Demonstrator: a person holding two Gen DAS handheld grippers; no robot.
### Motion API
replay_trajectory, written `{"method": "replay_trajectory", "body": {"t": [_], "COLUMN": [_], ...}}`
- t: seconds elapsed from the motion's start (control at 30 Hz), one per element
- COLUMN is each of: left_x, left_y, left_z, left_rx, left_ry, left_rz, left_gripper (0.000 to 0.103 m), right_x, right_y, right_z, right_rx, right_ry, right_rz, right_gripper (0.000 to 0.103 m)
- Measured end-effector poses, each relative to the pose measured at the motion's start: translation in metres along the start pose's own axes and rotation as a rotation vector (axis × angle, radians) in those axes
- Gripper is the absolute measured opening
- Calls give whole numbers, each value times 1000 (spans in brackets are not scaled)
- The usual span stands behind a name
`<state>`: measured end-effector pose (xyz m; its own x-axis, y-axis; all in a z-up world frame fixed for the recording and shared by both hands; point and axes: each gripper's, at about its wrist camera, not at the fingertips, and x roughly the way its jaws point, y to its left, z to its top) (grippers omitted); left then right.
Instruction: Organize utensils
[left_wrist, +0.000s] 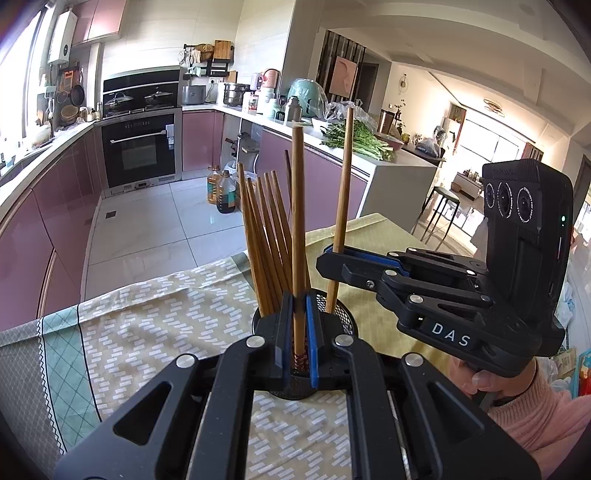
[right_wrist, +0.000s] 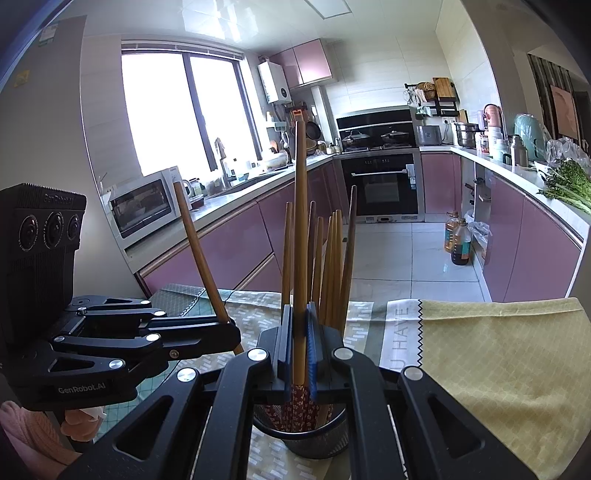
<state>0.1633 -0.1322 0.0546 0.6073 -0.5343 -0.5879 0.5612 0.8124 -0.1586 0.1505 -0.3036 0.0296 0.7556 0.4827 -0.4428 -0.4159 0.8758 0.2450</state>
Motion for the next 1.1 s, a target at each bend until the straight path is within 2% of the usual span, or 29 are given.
{"method": "replay_trajectory", "body": {"t": [0.57, 1.0, 1.1], "left_x": [5, 33, 36], "left_y": [1, 8, 14], "left_z": [-6, -8, -14], "left_rx": [0, -8, -26], "left_ry": [11, 59, 63], "left_rz": [-4, 11, 19], "left_gripper": [7, 8, 12], "right_x": [8, 26, 24], "right_y": [-3, -7, -8], "right_z": [-6, -14, -17], "right_rx": [9, 28, 34], "right_ry": [24, 86, 87], "right_rz": [-1, -16, -19], "right_gripper": [6, 8, 8]}}
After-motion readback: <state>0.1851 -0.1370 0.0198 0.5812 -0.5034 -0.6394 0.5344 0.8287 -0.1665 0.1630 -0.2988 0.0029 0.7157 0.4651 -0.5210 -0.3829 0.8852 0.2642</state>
